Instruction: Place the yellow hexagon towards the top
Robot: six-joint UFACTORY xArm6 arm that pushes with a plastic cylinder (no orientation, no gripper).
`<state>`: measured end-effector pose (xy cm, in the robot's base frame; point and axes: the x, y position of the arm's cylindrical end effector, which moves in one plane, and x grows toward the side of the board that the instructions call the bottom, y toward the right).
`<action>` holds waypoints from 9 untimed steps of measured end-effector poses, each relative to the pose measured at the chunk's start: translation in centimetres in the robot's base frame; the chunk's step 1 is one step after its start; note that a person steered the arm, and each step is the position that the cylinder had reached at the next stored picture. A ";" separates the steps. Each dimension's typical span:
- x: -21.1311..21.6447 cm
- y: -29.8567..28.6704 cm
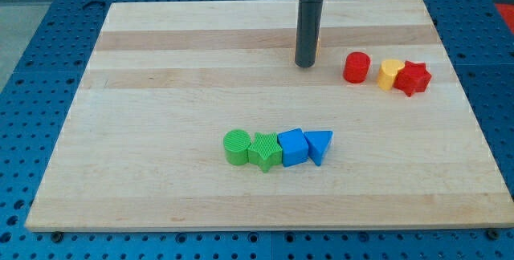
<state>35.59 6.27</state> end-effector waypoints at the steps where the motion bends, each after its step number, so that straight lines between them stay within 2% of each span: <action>1: -1.5 0.2; 3: -2.8 4.8; 4: -5.0 1.9; 6: -8.0 -15.3; 7: -10.3 -18.7; 8: -10.5 -18.1; 9: -10.5 -20.9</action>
<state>25.05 -14.66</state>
